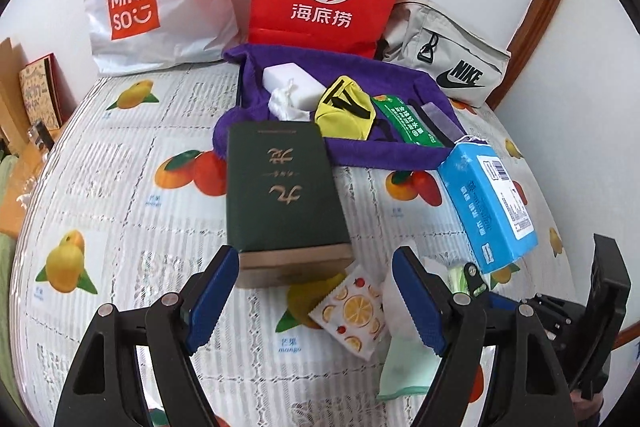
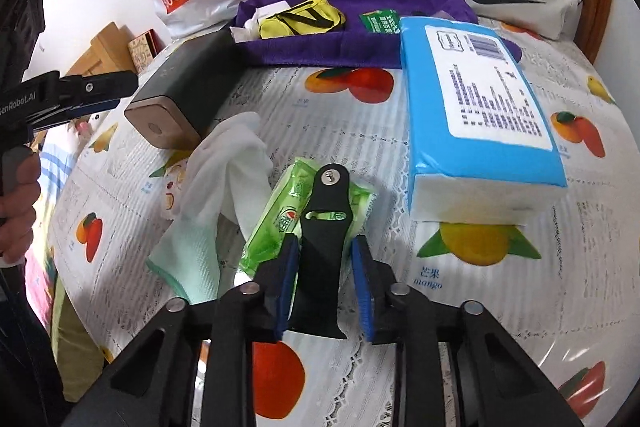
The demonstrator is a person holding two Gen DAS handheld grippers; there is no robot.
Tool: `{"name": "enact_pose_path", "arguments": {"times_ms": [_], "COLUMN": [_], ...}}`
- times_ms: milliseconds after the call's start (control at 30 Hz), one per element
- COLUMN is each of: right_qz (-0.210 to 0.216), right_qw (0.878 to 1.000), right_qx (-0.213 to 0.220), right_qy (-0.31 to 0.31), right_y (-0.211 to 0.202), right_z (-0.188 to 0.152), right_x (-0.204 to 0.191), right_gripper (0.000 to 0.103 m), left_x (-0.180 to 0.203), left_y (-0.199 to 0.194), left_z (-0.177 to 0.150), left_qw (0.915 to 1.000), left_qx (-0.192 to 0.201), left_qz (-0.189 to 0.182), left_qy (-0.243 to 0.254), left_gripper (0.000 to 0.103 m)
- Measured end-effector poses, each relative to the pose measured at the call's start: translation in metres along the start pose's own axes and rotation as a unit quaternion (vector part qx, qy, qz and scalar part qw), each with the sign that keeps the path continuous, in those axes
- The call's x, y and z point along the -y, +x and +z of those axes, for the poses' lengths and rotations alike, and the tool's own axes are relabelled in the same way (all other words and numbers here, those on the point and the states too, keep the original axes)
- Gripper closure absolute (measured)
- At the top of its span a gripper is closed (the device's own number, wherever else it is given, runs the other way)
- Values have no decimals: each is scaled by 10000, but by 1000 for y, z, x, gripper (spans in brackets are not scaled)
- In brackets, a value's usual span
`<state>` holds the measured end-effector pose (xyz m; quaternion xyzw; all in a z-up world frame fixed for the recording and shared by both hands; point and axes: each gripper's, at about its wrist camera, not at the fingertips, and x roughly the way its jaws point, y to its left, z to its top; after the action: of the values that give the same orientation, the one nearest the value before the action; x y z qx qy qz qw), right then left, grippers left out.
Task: Organize soft objects
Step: 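Grasp the black watch strap with the right tool while the left tool reaches toward the white glove, then grasp the white glove by its fingers with the left tool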
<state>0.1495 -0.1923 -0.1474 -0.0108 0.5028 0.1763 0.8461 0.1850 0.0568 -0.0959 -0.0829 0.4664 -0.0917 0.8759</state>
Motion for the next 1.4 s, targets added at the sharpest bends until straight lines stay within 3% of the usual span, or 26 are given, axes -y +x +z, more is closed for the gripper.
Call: {"name": "enact_pose_path", "arguments": {"times_ms": [533,800,1033,1167,1267,1400], "right_qz": [-18,-275,-312,-269,-241,-262], "right_qw": [9987,9975,9968,9971,9971,9969], "right_qx": [487,479,440,392,413,449], "right_qy": [163,435,596,592,594,594], "right_y": [-49,-49,-36,-30,-29,-30], "right_z": [-23,-47,-57,-60,-60,-59], "right_x": [12,47,65,67,68,68], "right_gripper": [83,83,83,83,83,83], "left_x": [19,49,70,76,77,70], "left_y": [6,31,50,65,66,58], "left_z": [-37,-53,-53,-51,-49,-48], "left_qw": [9994,9971,9958,9956,9948,9954], "left_qx": [-221,-438,-459,-556,-522,-470], "left_qz": [-159,-445,-450,-433,-593,-661], "left_qy": [229,431,646,617,641,501], "left_gripper": [25,25,27,44,75,83]}}
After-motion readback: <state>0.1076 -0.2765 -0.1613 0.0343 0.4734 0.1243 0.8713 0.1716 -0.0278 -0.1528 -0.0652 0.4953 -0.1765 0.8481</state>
